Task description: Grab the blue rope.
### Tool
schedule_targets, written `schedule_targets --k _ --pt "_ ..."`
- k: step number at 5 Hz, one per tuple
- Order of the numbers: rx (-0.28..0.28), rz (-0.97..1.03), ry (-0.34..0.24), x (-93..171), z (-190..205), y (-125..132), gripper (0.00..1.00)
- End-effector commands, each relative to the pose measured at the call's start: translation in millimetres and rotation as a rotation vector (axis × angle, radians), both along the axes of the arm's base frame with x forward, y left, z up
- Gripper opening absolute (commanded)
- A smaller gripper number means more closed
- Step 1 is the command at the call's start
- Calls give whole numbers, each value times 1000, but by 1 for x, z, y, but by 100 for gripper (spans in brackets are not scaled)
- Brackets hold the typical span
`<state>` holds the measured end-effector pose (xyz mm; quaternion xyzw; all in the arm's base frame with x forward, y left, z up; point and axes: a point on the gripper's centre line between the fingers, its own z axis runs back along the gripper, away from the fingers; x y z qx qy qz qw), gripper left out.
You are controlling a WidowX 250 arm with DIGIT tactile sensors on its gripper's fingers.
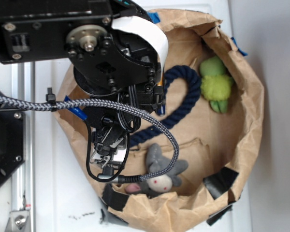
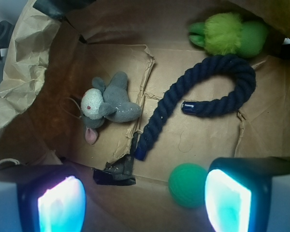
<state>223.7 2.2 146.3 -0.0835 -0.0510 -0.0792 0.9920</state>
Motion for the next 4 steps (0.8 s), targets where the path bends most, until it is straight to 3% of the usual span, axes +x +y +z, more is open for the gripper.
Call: schedule_targets --k 1,2,3,4 --pt "-27 103 -47 36 -7 16 100" --pt "5 141 -56 61 -24 25 100" --pt "35 155 -87 74 -39 33 100" --pt "82 176 -82 77 -49 39 100"
